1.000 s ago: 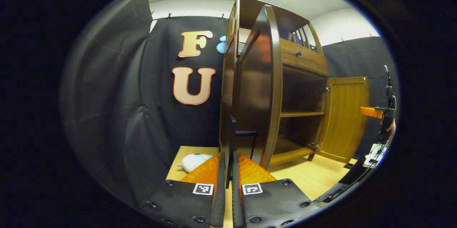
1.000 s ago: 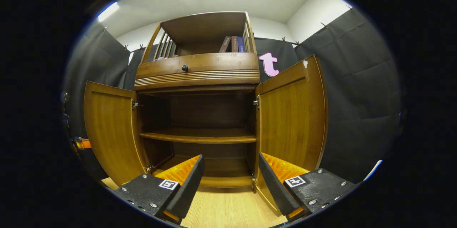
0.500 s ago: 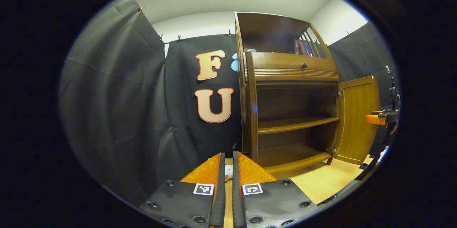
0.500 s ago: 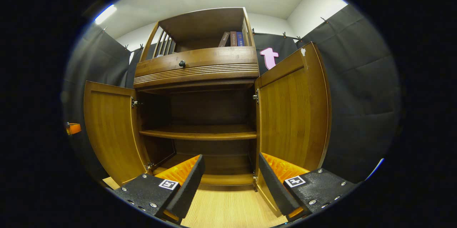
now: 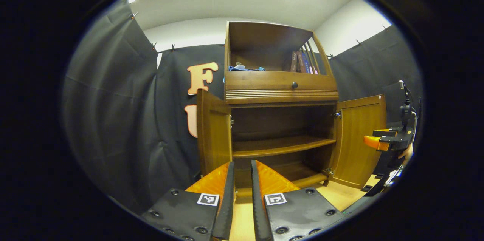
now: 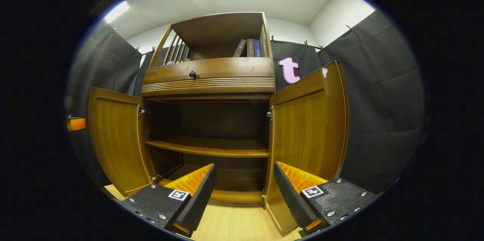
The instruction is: Open the right door of the double-door shoe cabinet with the right hand, and open the left door with the left hand.
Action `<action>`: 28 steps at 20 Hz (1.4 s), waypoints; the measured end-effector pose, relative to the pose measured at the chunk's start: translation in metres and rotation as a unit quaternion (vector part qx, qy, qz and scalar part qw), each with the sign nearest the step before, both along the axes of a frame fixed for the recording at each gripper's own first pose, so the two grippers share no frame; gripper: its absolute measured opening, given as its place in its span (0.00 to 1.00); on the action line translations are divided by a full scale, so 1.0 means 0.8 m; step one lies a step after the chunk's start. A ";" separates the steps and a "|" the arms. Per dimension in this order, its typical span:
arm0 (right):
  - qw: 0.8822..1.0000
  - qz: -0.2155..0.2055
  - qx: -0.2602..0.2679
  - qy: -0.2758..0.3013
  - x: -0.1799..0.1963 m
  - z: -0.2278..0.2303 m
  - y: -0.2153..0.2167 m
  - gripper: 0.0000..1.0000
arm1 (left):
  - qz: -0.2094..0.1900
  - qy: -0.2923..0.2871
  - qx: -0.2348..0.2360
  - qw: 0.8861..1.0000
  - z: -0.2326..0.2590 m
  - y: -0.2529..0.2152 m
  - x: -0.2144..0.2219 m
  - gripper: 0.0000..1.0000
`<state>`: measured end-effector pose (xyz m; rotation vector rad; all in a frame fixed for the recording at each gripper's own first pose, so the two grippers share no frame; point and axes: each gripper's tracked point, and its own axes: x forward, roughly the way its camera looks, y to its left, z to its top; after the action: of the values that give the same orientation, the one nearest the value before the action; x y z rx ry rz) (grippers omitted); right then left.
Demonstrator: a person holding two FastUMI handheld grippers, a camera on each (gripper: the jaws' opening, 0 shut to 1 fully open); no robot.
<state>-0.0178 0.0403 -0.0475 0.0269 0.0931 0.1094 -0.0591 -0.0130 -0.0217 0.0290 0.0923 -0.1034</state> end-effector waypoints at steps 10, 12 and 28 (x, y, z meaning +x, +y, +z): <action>1.000 -0.015 -0.003 -0.020 0.013 0.034 -0.033 0.92 | 0.041 0.029 -0.015 0.999 -0.021 -0.034 0.097 0.51; 1.000 -0.015 -0.004 -0.021 0.015 0.034 -0.035 0.92 | 0.046 0.033 -0.021 0.998 -0.029 -0.038 0.106 0.54; 1.000 -0.015 -0.016 -0.019 0.030 0.025 -0.023 0.92 | 0.041 0.015 -0.002 0.999 -0.030 -0.029 0.110 0.94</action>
<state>0.0060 0.0219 -0.0274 -0.0049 0.0564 0.0777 0.0287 -0.0365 -0.0461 0.0194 0.1233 -0.0228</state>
